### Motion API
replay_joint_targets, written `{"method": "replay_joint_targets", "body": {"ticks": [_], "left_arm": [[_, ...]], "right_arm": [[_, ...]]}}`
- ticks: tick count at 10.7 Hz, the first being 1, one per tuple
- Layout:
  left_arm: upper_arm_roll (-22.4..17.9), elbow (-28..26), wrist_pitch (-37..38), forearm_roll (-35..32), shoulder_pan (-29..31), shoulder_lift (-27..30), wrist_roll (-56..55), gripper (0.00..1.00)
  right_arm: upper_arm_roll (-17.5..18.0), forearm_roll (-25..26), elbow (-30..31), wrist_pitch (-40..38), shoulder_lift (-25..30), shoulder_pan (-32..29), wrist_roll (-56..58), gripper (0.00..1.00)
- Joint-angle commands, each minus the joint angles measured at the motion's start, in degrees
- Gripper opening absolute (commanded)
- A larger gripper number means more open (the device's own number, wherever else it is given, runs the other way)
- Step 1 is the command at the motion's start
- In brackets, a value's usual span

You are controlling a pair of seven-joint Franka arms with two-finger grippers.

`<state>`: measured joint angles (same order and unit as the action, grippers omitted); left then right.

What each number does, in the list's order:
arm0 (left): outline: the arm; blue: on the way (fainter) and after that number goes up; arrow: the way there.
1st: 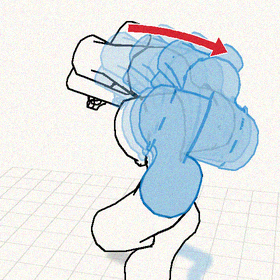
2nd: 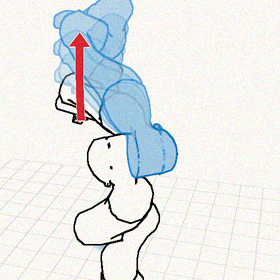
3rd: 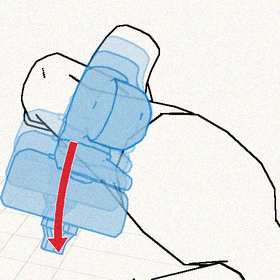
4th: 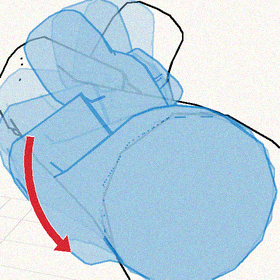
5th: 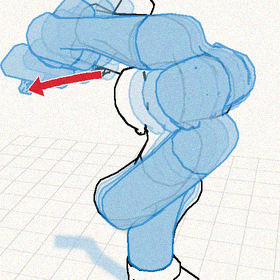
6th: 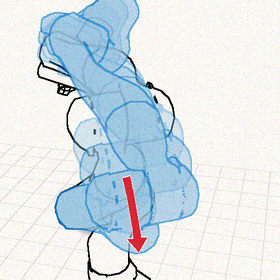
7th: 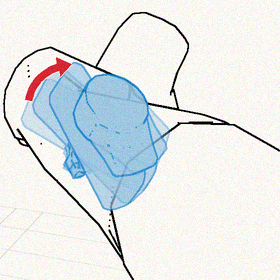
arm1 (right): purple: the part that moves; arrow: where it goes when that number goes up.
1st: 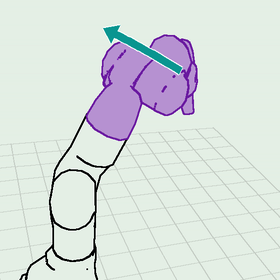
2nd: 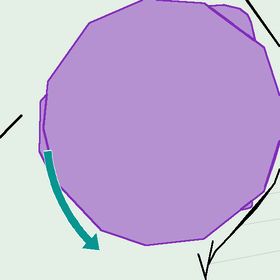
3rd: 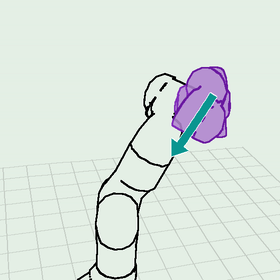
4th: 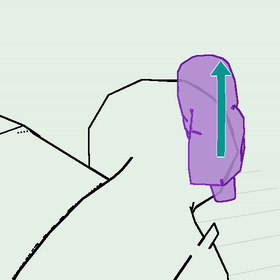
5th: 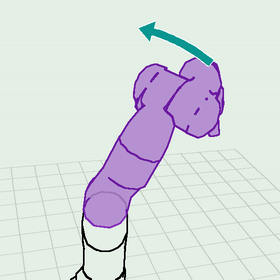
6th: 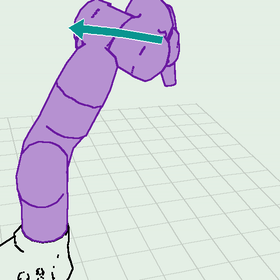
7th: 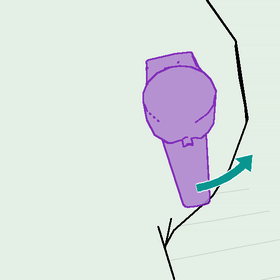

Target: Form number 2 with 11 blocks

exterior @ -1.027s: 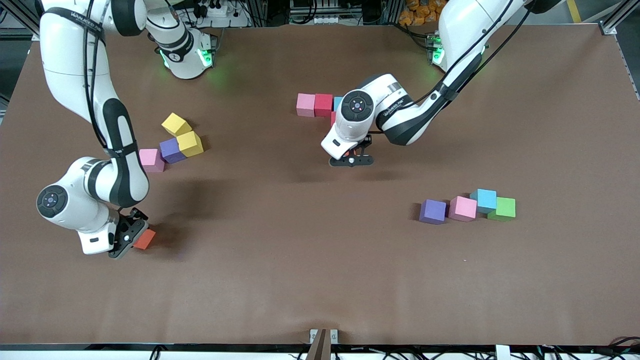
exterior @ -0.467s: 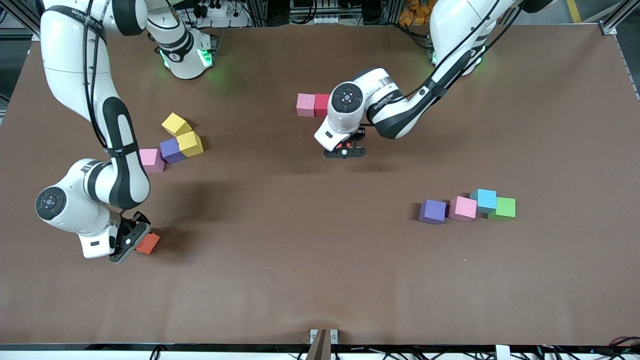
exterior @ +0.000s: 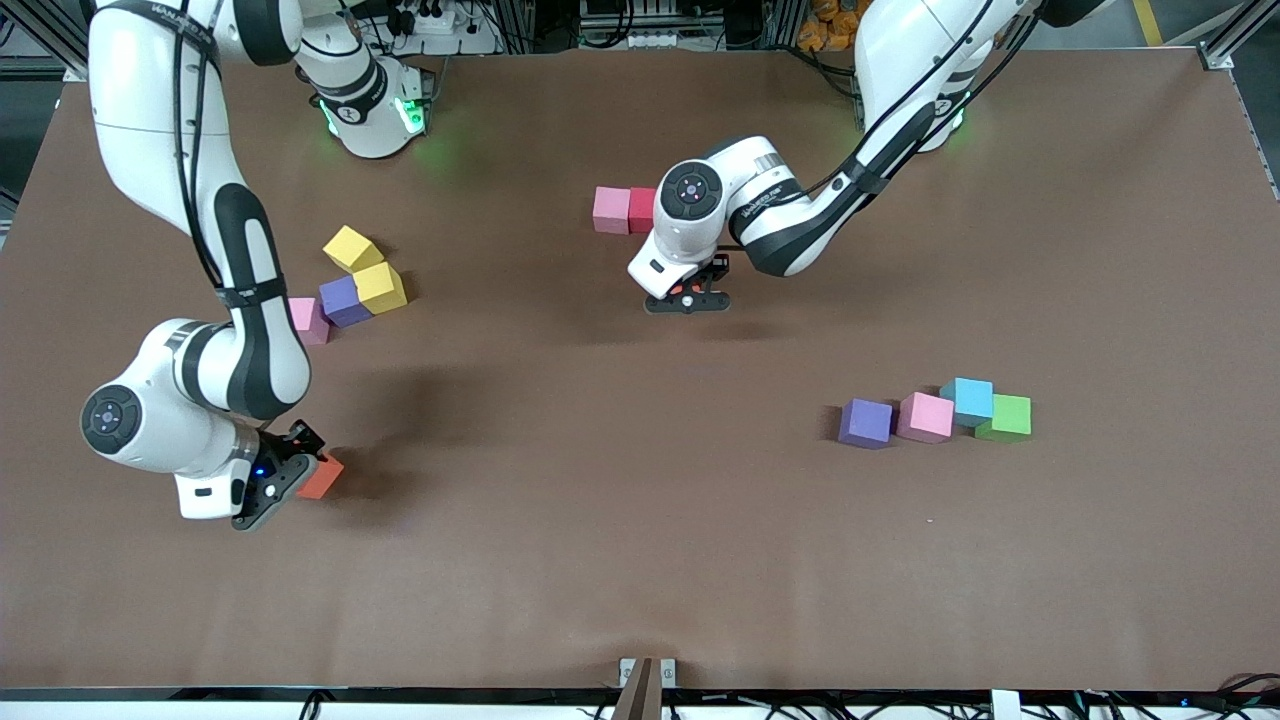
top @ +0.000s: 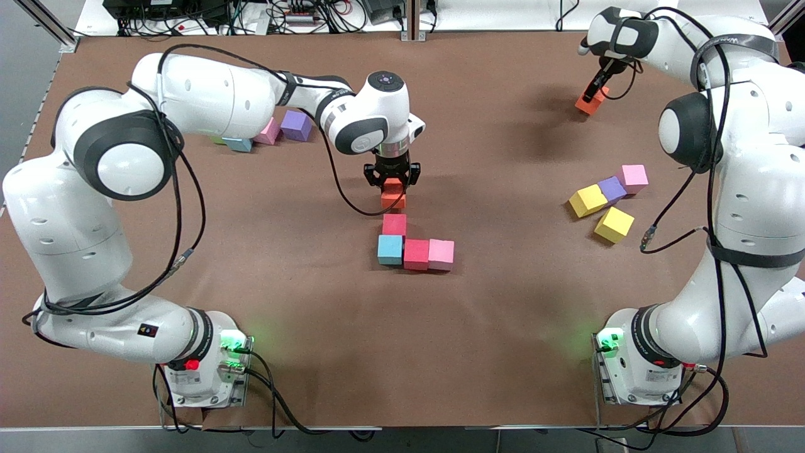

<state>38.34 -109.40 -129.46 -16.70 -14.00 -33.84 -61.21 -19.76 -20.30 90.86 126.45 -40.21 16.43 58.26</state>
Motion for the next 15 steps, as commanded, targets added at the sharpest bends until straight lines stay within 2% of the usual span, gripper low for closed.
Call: {"method": "replay_joint_targets", "body": {"ticks": [1,11,13,15], "left_arm": [[0.07,-0.2,-0.97,-1.76,-0.15,-0.62,-1.98,0.49],[0.07,-0.29,-1.5,-2.02,-0.86,-1.41,-3.91,0.49],[0.07,-0.9,-2.2,-2.02,-0.94,-1.58,-4.0,0.49],[-0.02,-1.34,-2.64,-2.02,-1.21,-1.58,-4.0,0.49]], "right_arm": [[-0.37,-0.09,0.46,-3.39,2.51,1.94,-5.6,0.22],[-0.63,0.18,0.72,-8.49,6.11,5.63,-16.86,0.23],[-2.55,0.26,0.64,-10.42,6.29,7.99,-18.71,0.23],[-6.24,0.18,0.99,-12.0,6.9,12.56,-19.41,0.23]]}}
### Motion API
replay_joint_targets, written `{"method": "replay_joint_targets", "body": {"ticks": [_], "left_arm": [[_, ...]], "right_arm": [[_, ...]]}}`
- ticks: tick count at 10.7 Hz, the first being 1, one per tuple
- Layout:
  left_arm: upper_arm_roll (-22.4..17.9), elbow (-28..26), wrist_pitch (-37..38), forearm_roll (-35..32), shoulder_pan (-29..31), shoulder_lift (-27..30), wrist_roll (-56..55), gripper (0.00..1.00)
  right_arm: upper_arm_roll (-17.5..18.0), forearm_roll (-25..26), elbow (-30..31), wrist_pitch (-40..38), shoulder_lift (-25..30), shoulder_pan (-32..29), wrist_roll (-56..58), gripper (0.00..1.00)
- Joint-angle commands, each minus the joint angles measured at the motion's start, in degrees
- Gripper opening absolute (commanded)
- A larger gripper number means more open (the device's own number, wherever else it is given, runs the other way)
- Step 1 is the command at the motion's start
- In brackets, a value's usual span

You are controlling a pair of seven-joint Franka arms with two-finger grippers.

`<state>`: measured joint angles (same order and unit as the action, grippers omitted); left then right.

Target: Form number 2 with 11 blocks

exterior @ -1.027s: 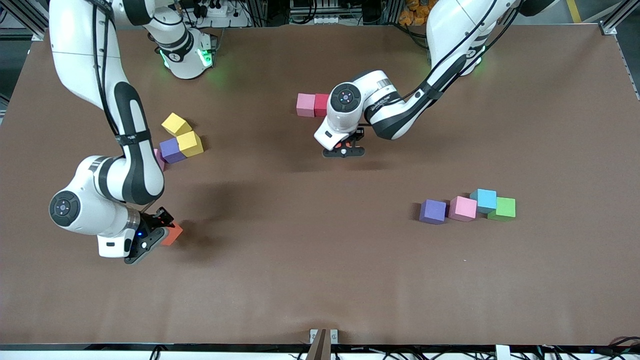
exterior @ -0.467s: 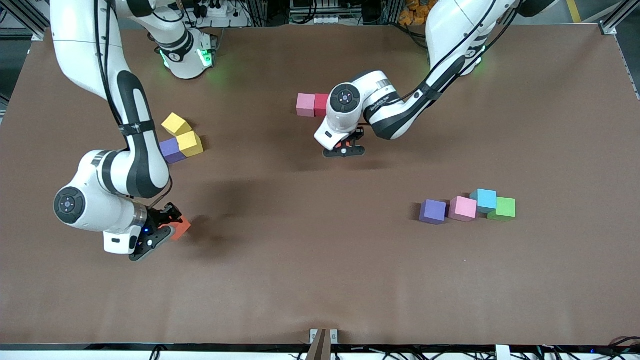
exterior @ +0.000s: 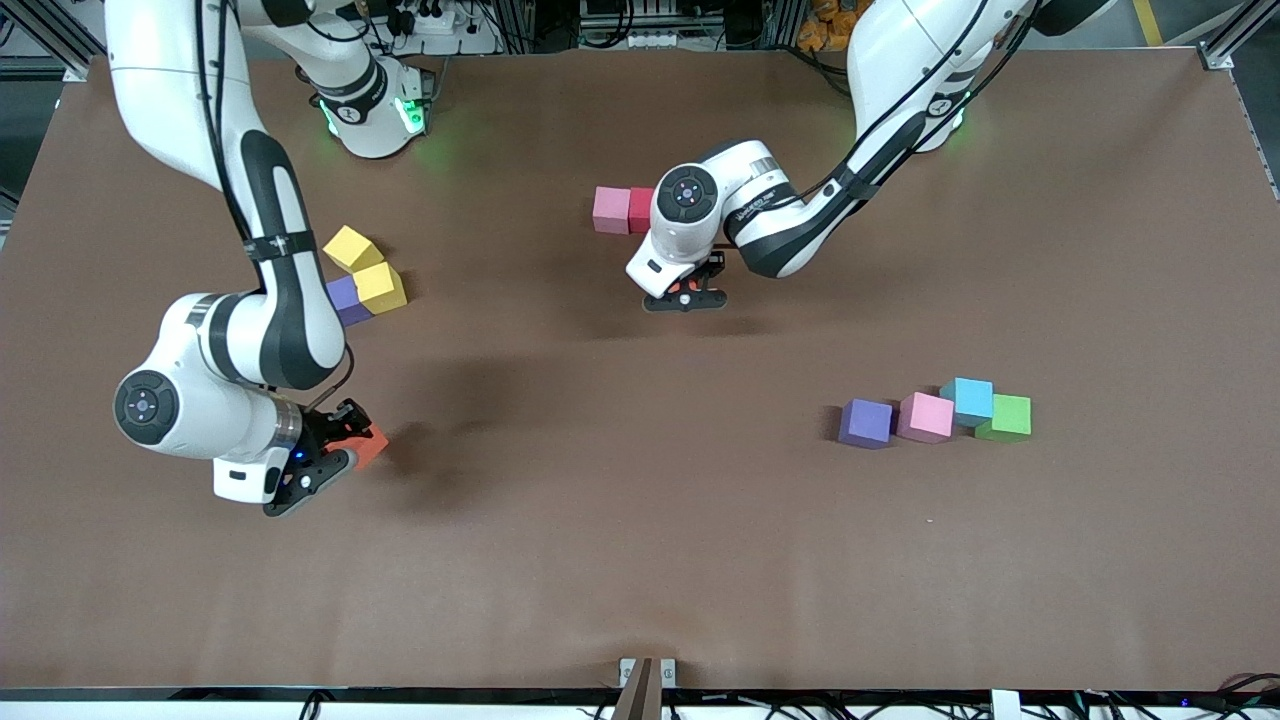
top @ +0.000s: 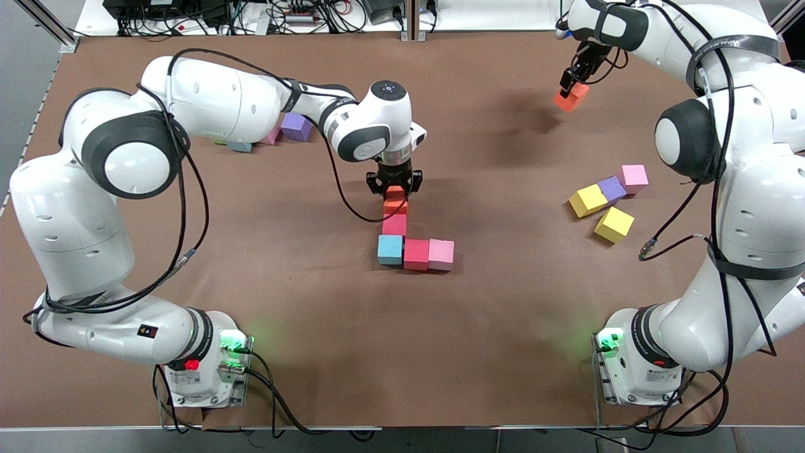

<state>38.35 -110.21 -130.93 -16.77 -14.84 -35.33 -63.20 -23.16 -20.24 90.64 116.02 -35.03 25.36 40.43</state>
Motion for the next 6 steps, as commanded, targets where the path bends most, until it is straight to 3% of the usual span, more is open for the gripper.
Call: {"method": "replay_joint_targets", "body": {"ticks": [1,6], "left_arm": [[-0.03,-0.71,-1.43,-1.95,-0.36,-0.09,-2.1,0.5],[-0.03,-2.12,-1.52,-3.61,-0.01,0.35,-2.19,0.5]], "right_arm": [[-3.03,0.12,1.21,-2.28,2.07,4.52,-1.58,0.23],[-3.03,-0.06,4.8,-3.25,5.84,8.65,-1.49,0.23]]}}
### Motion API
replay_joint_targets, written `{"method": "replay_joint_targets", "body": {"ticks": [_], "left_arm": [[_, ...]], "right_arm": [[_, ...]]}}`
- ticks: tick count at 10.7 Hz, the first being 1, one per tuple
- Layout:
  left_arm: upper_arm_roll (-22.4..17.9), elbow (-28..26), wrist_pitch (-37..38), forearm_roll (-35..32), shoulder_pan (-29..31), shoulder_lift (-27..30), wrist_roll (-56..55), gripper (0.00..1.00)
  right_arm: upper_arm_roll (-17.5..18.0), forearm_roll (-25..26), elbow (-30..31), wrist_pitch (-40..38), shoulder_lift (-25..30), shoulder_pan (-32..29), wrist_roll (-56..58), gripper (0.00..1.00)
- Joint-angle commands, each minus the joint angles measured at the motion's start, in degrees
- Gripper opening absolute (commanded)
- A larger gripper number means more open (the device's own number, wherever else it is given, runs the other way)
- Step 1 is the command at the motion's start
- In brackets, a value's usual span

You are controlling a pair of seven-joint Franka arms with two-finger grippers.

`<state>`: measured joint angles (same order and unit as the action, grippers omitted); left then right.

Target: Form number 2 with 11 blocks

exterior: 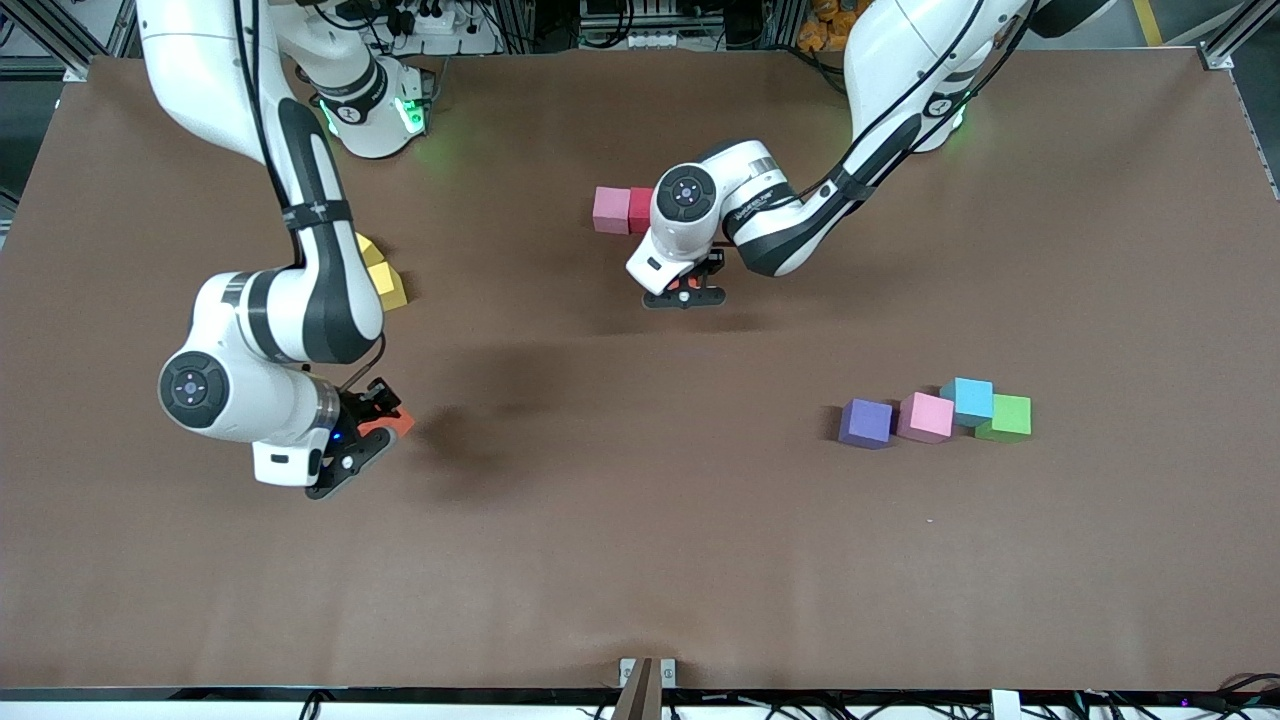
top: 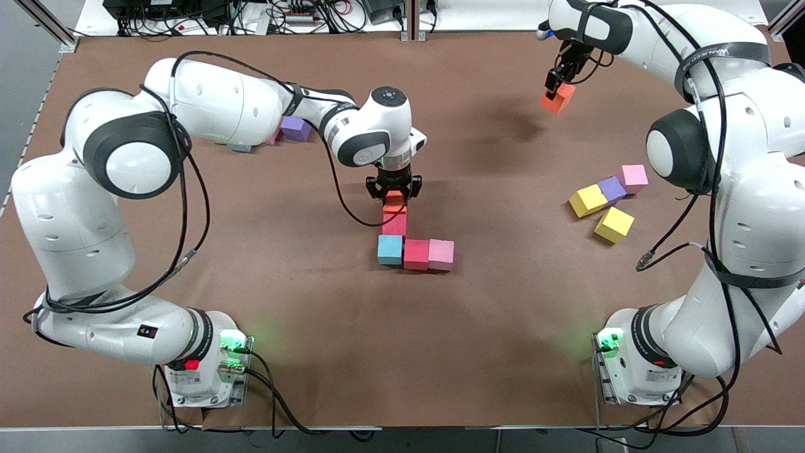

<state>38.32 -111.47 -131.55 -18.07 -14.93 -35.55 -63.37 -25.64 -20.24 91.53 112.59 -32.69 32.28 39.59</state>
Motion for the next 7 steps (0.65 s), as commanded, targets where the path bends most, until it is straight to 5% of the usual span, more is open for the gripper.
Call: {"method": "replay_joint_targets", "body": {"ticks": [1,7], "left_arm": [[0.0,-0.85,-0.9,-2.58,-0.1,0.48,-3.24,0.5],[0.09,-0.77,-0.99,-3.29,-0.19,0.3,-4.3,0.5]], "right_arm": [[-0.55,-0.06,5.22,0.35,4.38,2.77,-0.57,0.23],[-0.73,0.03,18.05,7.38,11.58,11.03,-0.48,0.23]]}}
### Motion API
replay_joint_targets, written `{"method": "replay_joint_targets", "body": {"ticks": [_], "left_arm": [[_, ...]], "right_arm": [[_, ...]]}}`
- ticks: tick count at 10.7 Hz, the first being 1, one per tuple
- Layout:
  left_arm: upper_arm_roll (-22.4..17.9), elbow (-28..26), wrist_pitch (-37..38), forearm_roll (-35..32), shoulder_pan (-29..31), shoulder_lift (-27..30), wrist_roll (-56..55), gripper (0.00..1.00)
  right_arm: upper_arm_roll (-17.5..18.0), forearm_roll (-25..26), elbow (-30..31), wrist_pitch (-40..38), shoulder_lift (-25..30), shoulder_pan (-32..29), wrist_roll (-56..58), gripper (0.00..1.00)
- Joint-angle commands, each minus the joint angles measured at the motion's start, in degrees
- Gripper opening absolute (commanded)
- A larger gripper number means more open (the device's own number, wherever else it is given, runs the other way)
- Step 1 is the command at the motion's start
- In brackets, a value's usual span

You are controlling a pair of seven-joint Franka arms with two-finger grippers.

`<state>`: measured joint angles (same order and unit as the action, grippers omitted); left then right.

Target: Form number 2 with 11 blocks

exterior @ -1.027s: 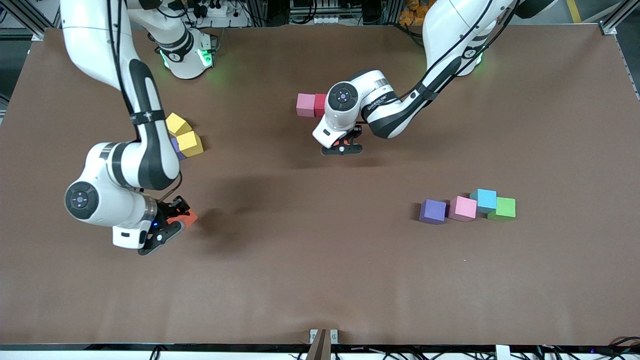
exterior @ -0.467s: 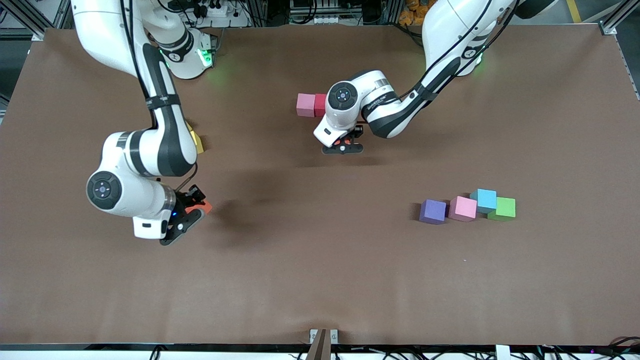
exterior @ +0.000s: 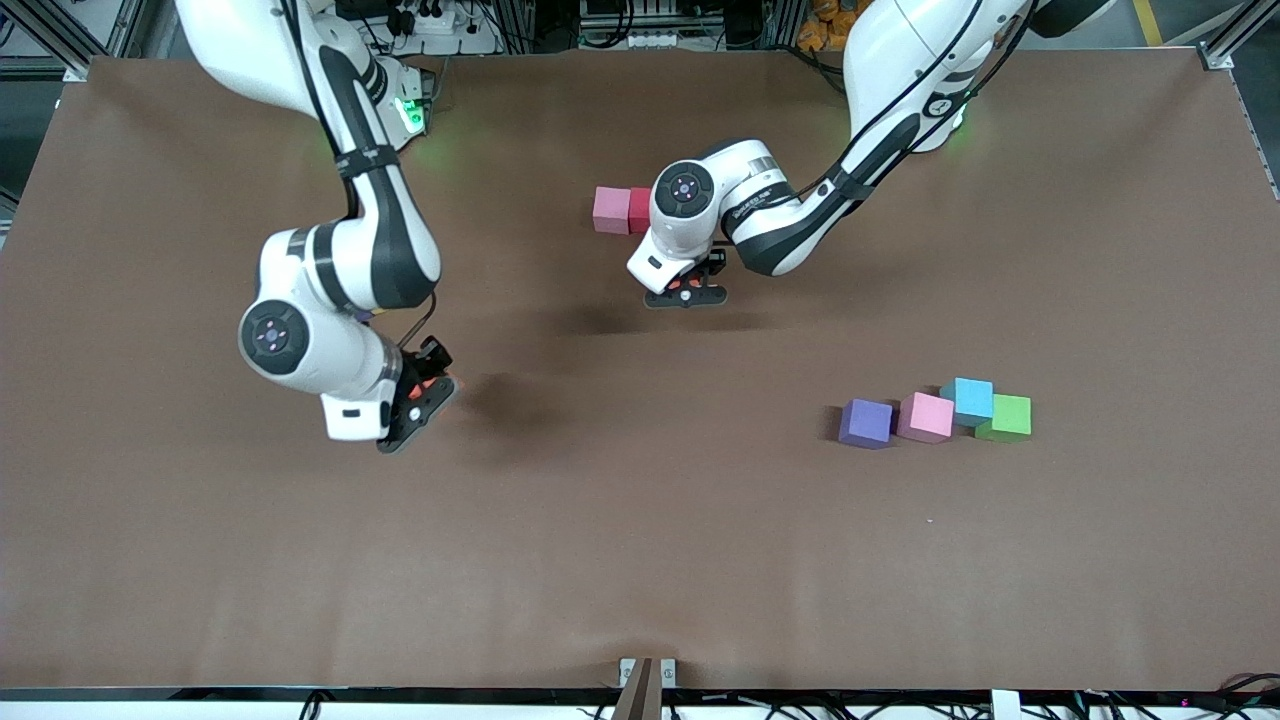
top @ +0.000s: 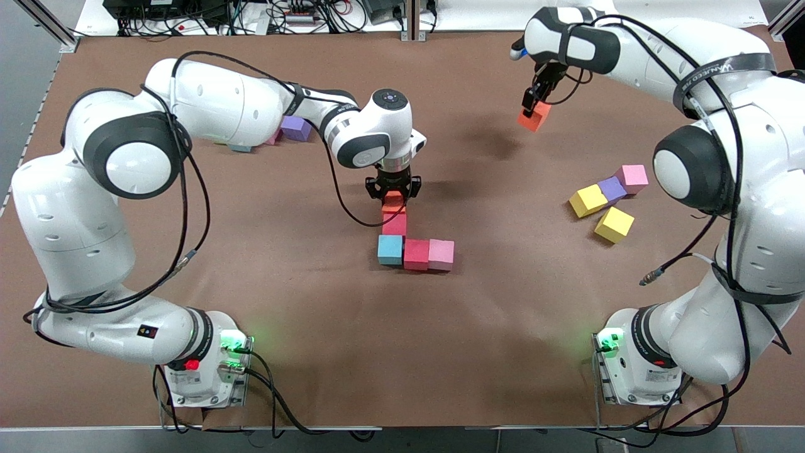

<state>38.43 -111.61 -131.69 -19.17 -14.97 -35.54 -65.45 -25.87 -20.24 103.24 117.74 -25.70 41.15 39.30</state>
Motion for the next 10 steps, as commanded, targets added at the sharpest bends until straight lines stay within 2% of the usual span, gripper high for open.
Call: {"method": "replay_joint_targets", "body": {"ticks": [1,6,7,8,10], "left_arm": [[-0.03,-0.63,-0.85,-2.19,-0.23,0.3,-2.23,0.5],[-0.03,-0.63,-0.85,-2.1,-0.58,0.21,-2.23,0.52],[-0.03,-0.63,-0.85,-2.1,-0.58,0.21,-2.23,0.71],[-0.03,-0.54,-0.85,-2.1,-0.58,0.12,-2.32,1.0],[-0.03,-0.54,-0.85,-2.1,-0.58,0.12,-2.41,1.0]], "right_arm": [[-0.5,0.03,8.36,4.14,5.57,4.88,-0.1,0.23],[-0.5,-0.06,21.19,24.34,7.77,18.86,1.56,0.21],[-0.41,-0.14,21.99,25.68,7.69,20.88,2.53,0.2],[-0.5,-0.23,22.17,26.13,7.6,22.81,2.71,0.19],[-0.32,-0.32,22.18,26.22,7.51,24.41,2.89,0.18]]}}
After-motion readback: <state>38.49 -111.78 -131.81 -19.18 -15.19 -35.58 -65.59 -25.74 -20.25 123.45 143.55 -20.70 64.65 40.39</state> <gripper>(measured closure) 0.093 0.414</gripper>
